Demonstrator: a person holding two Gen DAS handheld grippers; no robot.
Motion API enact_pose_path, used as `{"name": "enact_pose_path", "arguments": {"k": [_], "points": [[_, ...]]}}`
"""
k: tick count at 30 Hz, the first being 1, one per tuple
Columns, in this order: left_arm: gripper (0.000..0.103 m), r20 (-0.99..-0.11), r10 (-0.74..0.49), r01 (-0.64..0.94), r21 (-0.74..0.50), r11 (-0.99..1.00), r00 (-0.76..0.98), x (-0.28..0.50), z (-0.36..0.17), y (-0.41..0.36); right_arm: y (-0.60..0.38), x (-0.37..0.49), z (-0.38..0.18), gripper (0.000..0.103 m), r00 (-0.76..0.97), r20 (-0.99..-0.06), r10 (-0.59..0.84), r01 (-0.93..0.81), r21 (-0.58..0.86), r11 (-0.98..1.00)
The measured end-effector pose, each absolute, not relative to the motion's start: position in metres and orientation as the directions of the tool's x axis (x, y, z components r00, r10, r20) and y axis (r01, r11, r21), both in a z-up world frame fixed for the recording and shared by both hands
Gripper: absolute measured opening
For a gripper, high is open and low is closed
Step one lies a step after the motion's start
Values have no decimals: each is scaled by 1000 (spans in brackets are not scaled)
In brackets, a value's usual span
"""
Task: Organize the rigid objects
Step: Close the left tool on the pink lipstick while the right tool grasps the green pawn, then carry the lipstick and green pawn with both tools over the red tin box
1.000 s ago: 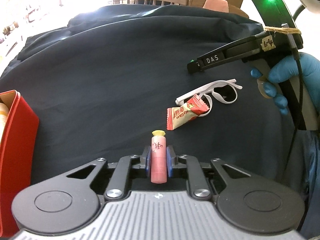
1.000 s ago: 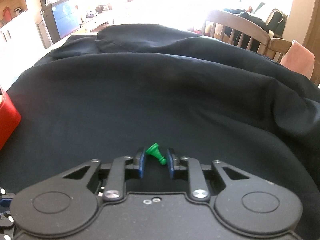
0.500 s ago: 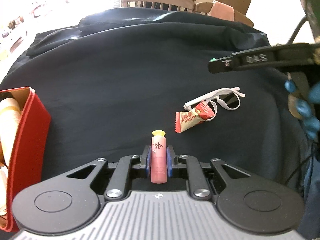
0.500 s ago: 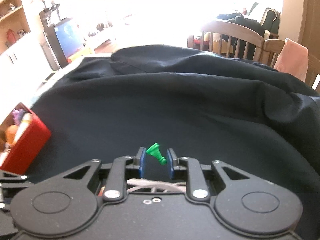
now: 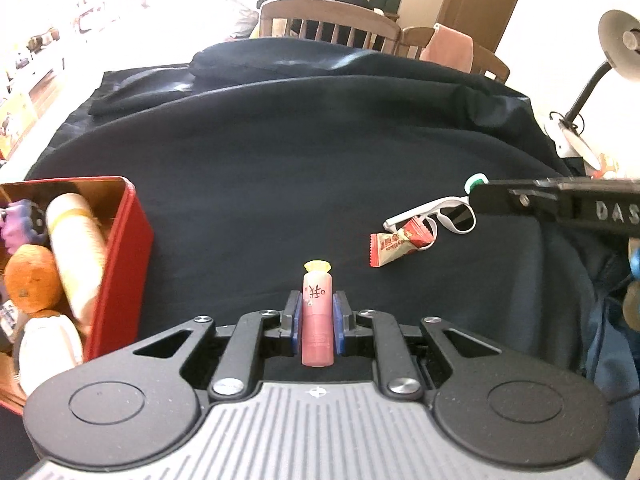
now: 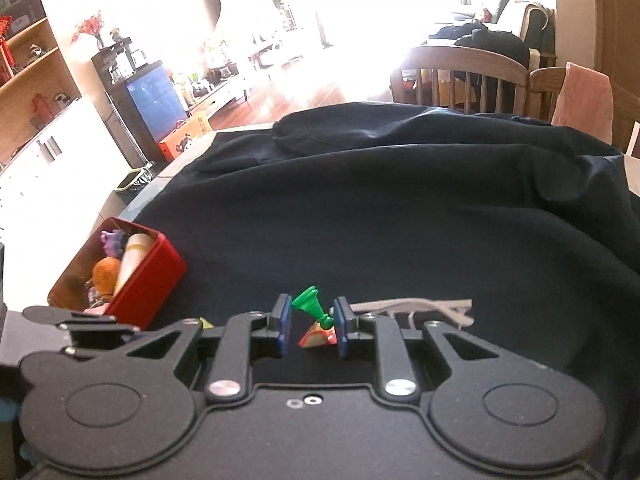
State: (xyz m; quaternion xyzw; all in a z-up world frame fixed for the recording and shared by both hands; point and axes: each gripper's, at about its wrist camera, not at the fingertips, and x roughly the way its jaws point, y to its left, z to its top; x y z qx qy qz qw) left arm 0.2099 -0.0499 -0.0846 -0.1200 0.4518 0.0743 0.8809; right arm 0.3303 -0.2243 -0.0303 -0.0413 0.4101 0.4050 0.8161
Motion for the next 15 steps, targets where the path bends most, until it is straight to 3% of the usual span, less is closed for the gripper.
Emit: {"name": "enact_pose_path", "arguments": {"k": [15], "points": [[16, -782, 23, -249, -170, 954, 623, 167, -49, 5, -186, 259, -4, 22, 338, -691, 640, -685, 285, 670]]}}
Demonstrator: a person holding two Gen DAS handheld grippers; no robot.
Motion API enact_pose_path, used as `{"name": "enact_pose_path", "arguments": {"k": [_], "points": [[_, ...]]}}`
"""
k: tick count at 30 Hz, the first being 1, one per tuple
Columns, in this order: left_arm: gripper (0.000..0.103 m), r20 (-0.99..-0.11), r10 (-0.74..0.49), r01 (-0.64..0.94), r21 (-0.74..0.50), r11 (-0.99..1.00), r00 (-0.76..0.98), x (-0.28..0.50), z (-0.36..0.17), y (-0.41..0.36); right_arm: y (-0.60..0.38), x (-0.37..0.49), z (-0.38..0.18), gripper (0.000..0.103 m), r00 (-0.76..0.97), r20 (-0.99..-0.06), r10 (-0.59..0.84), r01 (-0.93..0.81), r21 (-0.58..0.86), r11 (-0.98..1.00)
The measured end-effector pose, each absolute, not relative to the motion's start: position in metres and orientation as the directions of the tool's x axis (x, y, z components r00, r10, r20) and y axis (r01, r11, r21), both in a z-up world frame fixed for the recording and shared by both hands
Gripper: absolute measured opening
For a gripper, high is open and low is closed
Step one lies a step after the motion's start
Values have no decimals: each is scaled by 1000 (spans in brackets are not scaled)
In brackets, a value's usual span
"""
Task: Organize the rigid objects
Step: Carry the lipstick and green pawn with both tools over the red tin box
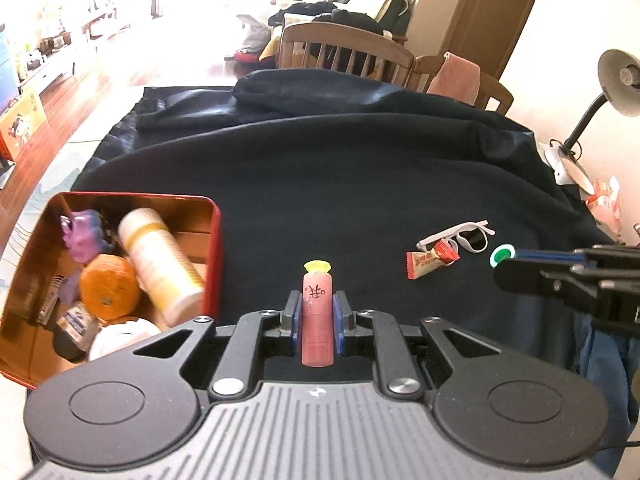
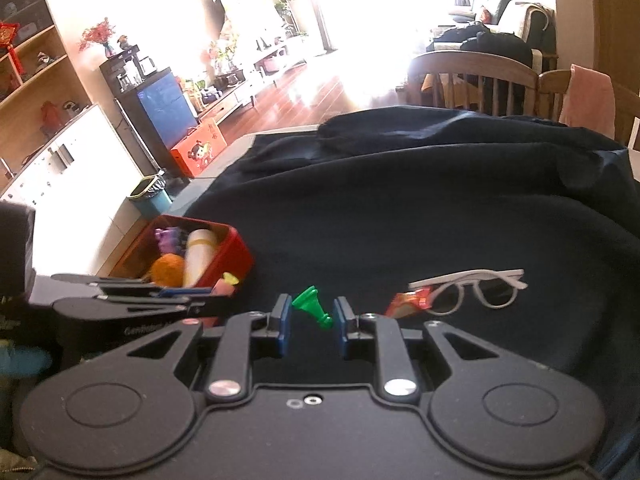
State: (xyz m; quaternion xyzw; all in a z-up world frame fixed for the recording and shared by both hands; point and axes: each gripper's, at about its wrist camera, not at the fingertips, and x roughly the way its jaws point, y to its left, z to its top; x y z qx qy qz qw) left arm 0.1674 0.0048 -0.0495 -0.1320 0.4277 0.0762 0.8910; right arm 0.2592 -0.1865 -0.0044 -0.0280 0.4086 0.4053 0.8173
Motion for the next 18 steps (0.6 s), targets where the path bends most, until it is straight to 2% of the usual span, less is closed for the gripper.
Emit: {"name": "enact_pose_path", "arguments": {"k": [18], "points": [[16, -775, 26, -267, -186, 946, 631, 118, -38, 108, -91, 204, 0, 22, 338, -687, 643, -702, 270, 659]]}}
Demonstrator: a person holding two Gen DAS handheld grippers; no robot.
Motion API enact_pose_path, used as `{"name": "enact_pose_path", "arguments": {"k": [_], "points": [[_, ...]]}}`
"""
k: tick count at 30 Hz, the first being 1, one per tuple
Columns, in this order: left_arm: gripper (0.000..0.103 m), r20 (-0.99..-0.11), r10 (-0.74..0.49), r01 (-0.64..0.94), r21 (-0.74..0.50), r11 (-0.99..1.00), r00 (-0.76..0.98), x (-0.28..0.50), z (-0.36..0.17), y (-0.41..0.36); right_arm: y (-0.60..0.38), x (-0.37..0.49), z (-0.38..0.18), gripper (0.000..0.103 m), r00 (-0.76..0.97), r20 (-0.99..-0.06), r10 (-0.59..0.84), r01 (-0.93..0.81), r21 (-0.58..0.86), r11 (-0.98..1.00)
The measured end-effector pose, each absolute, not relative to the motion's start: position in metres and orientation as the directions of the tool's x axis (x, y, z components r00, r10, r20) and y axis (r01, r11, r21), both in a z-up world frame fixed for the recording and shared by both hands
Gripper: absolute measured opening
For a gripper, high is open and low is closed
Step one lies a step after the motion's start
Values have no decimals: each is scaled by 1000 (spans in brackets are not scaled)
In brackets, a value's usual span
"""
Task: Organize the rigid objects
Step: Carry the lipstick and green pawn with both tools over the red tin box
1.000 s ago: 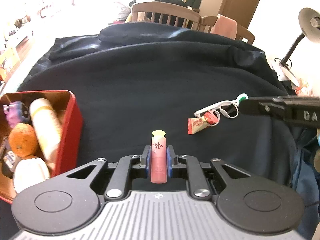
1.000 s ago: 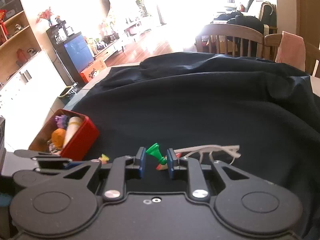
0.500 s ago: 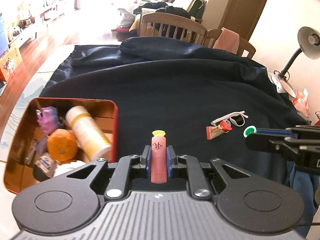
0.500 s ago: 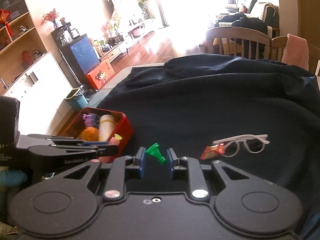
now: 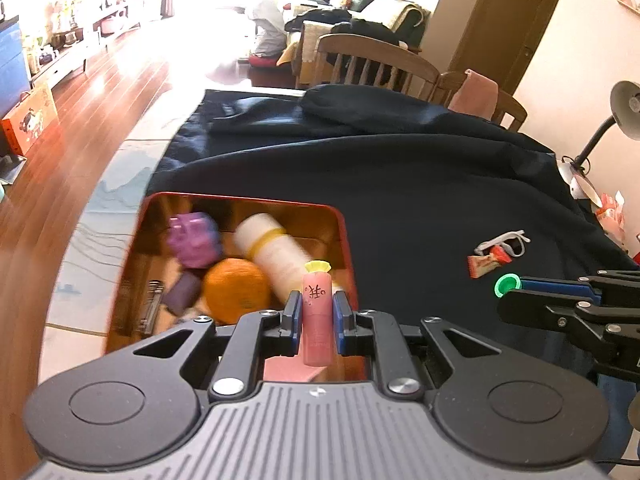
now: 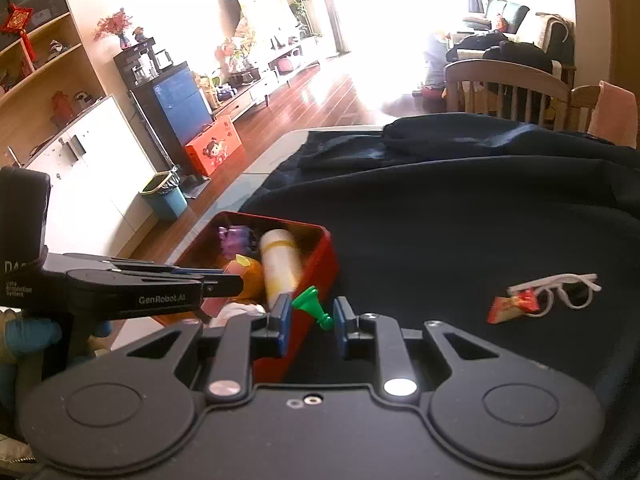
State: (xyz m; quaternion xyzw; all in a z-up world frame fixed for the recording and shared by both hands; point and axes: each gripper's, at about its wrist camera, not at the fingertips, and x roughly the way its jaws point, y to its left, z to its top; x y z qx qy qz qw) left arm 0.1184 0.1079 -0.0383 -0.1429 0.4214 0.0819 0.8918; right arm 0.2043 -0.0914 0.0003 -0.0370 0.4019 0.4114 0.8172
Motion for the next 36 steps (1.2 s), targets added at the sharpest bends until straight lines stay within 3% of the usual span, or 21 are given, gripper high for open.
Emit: {"name": "enact_pose_path", "arguments": {"k": [19, 36], "points": [[16, -814, 79, -318, -134, 938, 575, 114, -70, 194, 9, 181, -33, 22, 291, -733, 614, -781, 188, 595], [16, -844, 94, -288, -74, 955, 529, 145, -96, 202, 50, 176, -66, 22, 274, -797, 539, -830, 87, 551]]}}
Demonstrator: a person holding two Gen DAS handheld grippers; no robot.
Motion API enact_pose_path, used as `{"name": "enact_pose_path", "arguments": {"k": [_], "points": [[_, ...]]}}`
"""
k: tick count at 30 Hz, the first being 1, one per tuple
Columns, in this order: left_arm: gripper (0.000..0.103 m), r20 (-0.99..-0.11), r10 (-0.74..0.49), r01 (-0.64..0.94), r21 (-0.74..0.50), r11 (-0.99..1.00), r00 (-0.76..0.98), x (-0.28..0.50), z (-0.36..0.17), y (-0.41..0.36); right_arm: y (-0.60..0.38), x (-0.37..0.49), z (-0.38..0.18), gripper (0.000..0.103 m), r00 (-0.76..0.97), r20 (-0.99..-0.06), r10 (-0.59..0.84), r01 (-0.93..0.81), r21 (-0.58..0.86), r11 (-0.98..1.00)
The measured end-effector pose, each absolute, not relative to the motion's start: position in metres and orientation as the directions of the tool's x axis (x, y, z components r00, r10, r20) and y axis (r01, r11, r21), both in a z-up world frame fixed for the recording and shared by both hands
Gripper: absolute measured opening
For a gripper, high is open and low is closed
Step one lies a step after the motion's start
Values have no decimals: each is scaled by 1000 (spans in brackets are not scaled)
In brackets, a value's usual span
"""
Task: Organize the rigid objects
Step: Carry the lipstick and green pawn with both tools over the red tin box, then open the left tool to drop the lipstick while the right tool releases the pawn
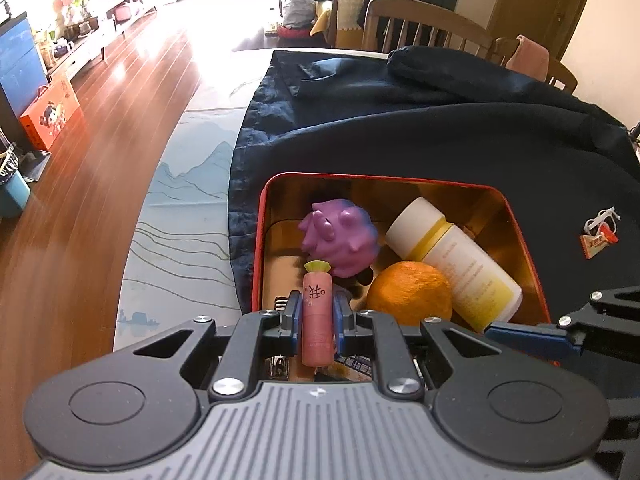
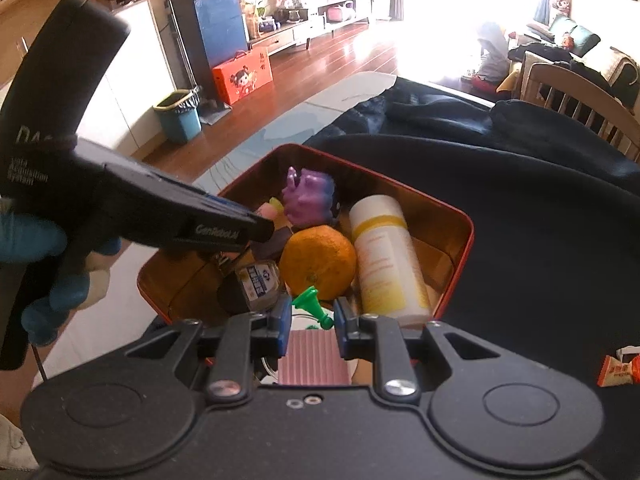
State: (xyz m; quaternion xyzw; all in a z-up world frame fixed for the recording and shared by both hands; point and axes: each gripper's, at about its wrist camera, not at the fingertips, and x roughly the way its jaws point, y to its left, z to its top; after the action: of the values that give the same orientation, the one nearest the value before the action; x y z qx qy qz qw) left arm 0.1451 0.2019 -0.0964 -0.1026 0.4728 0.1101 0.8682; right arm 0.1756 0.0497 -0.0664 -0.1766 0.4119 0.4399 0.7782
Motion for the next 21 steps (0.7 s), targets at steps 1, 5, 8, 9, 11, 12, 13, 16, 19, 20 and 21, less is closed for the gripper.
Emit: {"name": "enact_pose_path", "arguments": {"k": [1, 5, 8, 9, 11, 12, 13, 16, 19, 20, 21], "points": [[16, -844, 93, -289, -75, 954, 528, 146, -97, 202, 50, 176, -67, 22, 273, -799, 537, -831, 85, 549], [16, -848, 89, -289, -78, 954, 523, 146, -99, 201, 54, 174, -69, 22, 267, -806, 528, -840, 75, 538], [16, -854, 87, -289, -76, 954, 513, 147, -102, 200, 56, 172, -71, 22, 264, -813, 520, -848, 62, 527], [16, -855, 86, -289, -77, 954, 512, 147, -103, 200, 57, 172, -72, 22, 265, -815, 515, -848, 57, 526], [16, -856, 84, -284, -76, 956, 511, 149, -103, 199, 58, 172, -73, 22, 265, -815, 515, -850, 55, 525], [16, -857, 85, -286, -75, 955, 509, 149, -103, 198, 59, 172, -74, 22, 263, -818, 512, -849, 56, 525], [16, -857, 86, -287, -74, 955, 508, 150, -103, 198, 59, 172, -74, 23, 260, -821, 508, -850, 56, 524], [16, -858, 91, -292, -71, 954, 506, 150, -104, 198, 57, 174, -76, 24, 261, -822, 507, -844, 61, 533], [16, -857, 95, -295, -69, 953, 506, 149, -104, 197, 54, 174, -74, 26, 265, -816, 513, -838, 69, 541], [16, -856, 93, -294, -70, 953, 508, 149, -103, 197, 53, 175, -73, 27, 269, -814, 514, -837, 67, 543], [16, -856, 92, -293, -72, 953, 509, 149, -103, 196, 52, 175, -72, 27, 269, -813, 517, -835, 71, 546]]}}
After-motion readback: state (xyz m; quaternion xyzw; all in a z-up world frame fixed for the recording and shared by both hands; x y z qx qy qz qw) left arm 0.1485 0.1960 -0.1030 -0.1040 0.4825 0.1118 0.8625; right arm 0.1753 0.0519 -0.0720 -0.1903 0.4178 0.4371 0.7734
